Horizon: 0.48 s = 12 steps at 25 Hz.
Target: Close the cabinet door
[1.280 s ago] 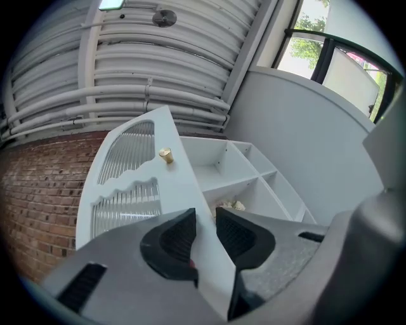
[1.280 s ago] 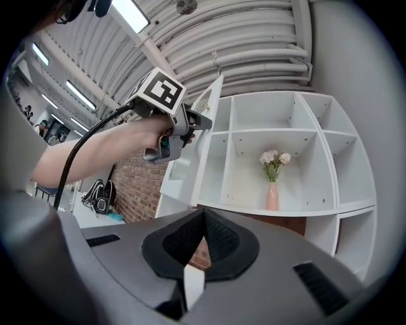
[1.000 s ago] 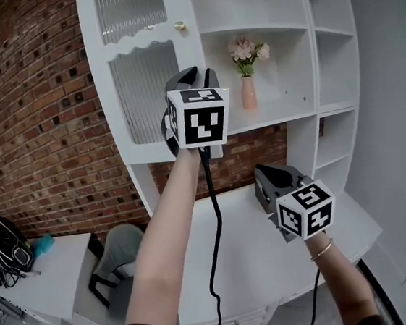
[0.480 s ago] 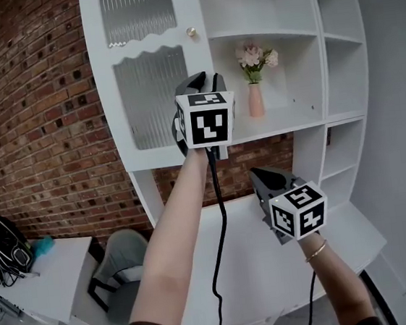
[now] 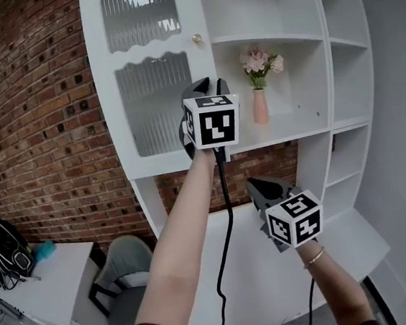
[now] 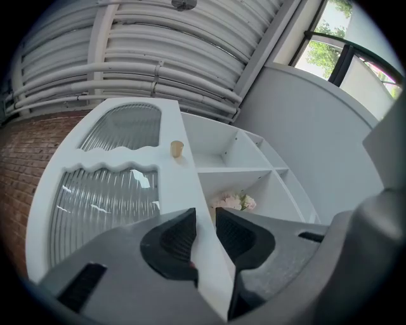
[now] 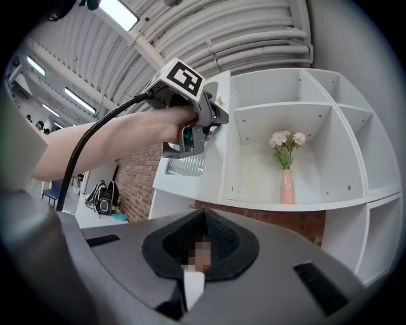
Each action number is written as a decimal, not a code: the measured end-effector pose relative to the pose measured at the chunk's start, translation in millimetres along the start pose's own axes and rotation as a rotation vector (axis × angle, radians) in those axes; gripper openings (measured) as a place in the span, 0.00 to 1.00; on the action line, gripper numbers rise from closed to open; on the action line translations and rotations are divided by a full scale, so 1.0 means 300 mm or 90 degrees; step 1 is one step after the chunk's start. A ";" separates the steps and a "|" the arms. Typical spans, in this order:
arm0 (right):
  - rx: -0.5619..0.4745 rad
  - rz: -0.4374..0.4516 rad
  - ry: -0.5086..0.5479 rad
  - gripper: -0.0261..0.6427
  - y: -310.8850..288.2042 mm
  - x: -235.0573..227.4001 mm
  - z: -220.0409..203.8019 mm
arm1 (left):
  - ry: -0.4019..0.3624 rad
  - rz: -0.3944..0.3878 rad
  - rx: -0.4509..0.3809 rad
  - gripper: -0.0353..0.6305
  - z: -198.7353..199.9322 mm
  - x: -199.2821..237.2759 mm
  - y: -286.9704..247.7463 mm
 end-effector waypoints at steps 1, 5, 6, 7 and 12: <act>0.002 0.000 0.000 0.04 -0.004 0.000 0.000 | 0.002 0.002 0.001 0.21 -0.001 0.004 -0.006; 0.005 -0.002 -0.005 0.04 -0.014 -0.007 0.007 | 0.003 0.010 0.014 0.21 -0.006 0.020 -0.035; 0.006 -0.003 -0.005 0.04 -0.015 -0.008 0.008 | 0.001 0.013 0.017 0.21 -0.008 0.021 -0.040; 0.006 -0.004 -0.004 0.04 -0.015 -0.011 0.008 | -0.001 0.017 0.018 0.21 -0.011 0.021 -0.044; 0.013 -0.010 -0.009 0.04 -0.013 -0.024 -0.006 | 0.013 0.029 0.028 0.21 -0.022 0.031 -0.070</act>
Point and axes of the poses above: the fingertips, and each gripper's own axes: y backward along the fingers, x to its left, z out of its top, the point moved 10 cm from there along y, backward along the fingers, and after that the axes turned 8 degrees about -z, right-handed, at the moved point
